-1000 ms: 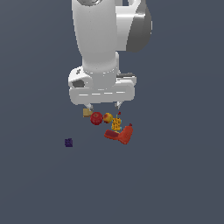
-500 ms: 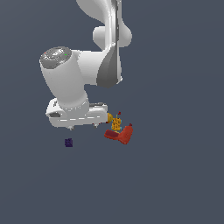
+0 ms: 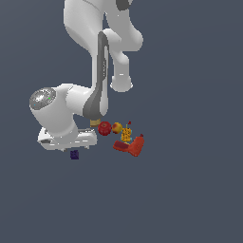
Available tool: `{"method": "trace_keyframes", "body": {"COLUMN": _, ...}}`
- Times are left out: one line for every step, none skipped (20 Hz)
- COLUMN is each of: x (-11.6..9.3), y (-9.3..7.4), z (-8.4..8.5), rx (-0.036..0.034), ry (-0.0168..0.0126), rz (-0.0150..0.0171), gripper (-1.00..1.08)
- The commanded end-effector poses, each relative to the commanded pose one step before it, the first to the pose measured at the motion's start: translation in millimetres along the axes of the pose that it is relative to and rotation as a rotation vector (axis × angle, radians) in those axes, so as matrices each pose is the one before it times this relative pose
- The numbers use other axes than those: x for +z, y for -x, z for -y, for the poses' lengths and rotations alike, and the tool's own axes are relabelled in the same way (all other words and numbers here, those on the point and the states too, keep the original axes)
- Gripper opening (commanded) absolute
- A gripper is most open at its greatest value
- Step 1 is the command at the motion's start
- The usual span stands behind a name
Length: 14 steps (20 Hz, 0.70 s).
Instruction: Pick up a designated object from a clutter of objects.
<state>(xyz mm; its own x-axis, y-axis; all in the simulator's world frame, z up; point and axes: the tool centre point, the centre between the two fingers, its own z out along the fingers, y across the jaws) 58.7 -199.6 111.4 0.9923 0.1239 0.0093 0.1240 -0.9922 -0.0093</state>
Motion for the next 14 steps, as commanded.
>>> {"method": "trace_keyframes", "body": {"x": 15.39, "y": 4.05, "z": -13.68, "rx": -0.00589, "ry": 0.00370, "rz": 0.00253, "gripper": 1.00}}
{"method": "trace_keyframes", "body": {"x": 4.95, "y": 1.64, "z": -4.22, "rx": -0.00141, "ry": 0.00114, "rz": 0.00140, "gripper": 1.00}}
{"method": "trace_keyframes", "body": {"x": 4.38, "y": 1.50, "z": -3.70, "rx": -0.00127, "ry": 0.00103, "rz": 0.00127, "gripper": 1.00}}
{"method": "trace_keyframes", "body": {"x": 3.78, "y": 1.38, "z": -3.24, "rx": -0.00104, "ry": 0.00084, "rz": 0.00104, "gripper": 1.00}}
{"method": "trace_keyframes", "body": {"x": 3.22, "y": 1.18, "z": -2.69, "rx": -0.00094, "ry": 0.00077, "rz": 0.00095, "gripper": 1.00}}
{"method": "trace_keyframes", "body": {"x": 2.63, "y": 1.01, "z": -2.22, "rx": -0.00073, "ry": 0.00060, "rz": 0.00074, "gripper": 1.00}}
{"method": "trace_keyframes", "body": {"x": 2.09, "y": 0.74, "z": -1.63, "rx": -0.00073, "ry": 0.00060, "rz": 0.00074, "gripper": 1.00}}
{"method": "trace_keyframes", "body": {"x": 1.33, "y": 0.74, "z": -1.48, "rx": 0.00000, "ry": 0.00000, "rz": 0.00000, "gripper": 1.00}}
{"method": "trace_keyframes", "body": {"x": 1.03, "y": 0.17, "z": -0.44, "rx": -0.00073, "ry": 0.00060, "rz": 0.00074, "gripper": 1.00}}
{"method": "trace_keyframes", "body": {"x": 0.27, "y": 0.15, "z": -0.30, "rx": 0.00000, "ry": 0.00000, "rz": 0.00000, "gripper": 1.00}}
{"method": "trace_keyframes", "body": {"x": -1.10, "y": 0.09, "z": 1.00, "rx": 0.00182, "ry": -0.00086, "rz": 0.00085, "gripper": 1.00}}
{"method": "trace_keyframes", "body": {"x": 0.40, "y": 0.01, "z": -0.01, "rx": 0.00000, "ry": 0.00000, "rz": 0.00000, "gripper": 1.00}}
{"method": "trace_keyframes", "body": {"x": 1.18, "y": 0.03, "z": -0.03, "rx": 0.00000, "ry": 0.00000, "rz": 0.00000, "gripper": 1.00}}
{"method": "trace_keyframes", "body": {"x": 1.96, "y": 0.06, "z": -0.05, "rx": 0.00000, "ry": 0.00000, "rz": 0.00000, "gripper": 1.00}}
